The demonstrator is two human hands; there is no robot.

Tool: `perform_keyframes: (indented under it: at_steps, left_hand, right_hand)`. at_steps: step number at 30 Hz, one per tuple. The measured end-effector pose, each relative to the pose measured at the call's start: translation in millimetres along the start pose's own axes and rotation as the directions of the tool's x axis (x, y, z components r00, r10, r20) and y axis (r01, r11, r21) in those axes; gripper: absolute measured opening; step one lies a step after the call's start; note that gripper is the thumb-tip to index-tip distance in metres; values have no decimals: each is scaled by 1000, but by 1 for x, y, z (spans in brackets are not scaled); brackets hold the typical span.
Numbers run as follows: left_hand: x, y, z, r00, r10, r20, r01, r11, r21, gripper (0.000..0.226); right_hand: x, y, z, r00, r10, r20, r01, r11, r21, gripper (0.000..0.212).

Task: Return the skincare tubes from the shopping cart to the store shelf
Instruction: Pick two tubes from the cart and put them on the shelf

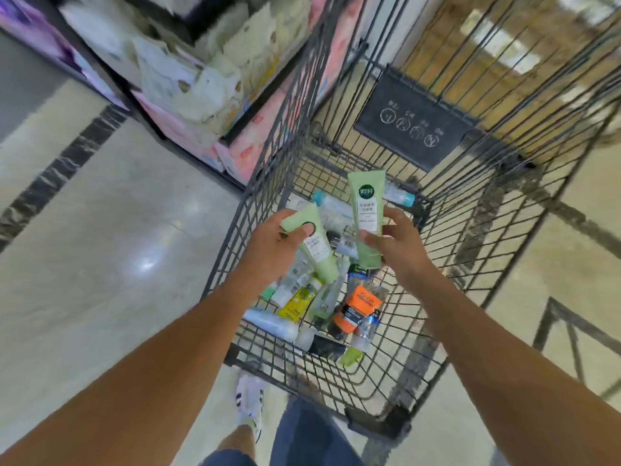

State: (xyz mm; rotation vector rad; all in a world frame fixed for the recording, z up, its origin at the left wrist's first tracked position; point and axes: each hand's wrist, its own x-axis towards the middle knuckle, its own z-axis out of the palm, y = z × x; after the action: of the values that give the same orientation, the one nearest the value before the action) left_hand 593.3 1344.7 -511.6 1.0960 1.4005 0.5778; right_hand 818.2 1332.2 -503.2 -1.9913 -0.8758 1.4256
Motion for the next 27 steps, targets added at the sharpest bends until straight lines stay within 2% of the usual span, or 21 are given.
perform_keyframes:
  at_steps: [6, 13, 16, 19, 21, 23, 27]
  left_hand:
    - [-55, 93, -26, 986, 156, -62, -160, 986, -50, 9]
    - [-129, 162, -101, 955, 263, -139, -273, 960, -58, 9]
    - [-163, 182, -142, 942, 280, -184, -298, 952, -74, 4]
    - [-202, 203, -176, 917, 300, -264, -324, 944, -56, 23]
    - [-229, 212, -196, 893, 313, -324, -347, 937, -51, 26]
    - [-255, 215, -216, 863, 314, -395, -358, 933, -42, 21]
    - [-318, 208, -251, 786, 273, -555, -367, 928, -64, 5]
  right_hand:
    - [-88, -65, -21, 990, -127, -62, 131, 989, 68, 44]
    - [-186, -149, 0, 933, -357, -48, 358, 933, 25, 40]
    - [-217, -186, 19, 896, -445, 4, 445, 895, -16, 43]
    - [-239, -221, 40, 845, -530, 69, 532, 847, -16, 44]
    - [-253, -243, 58, 800, -591, 102, 597, 802, -27, 47]
    - [-266, -260, 76, 750, -641, 163, 650, 760, -8, 48]
    - [-295, -284, 122, 655, -686, 318, 701, 708, 87, 31]
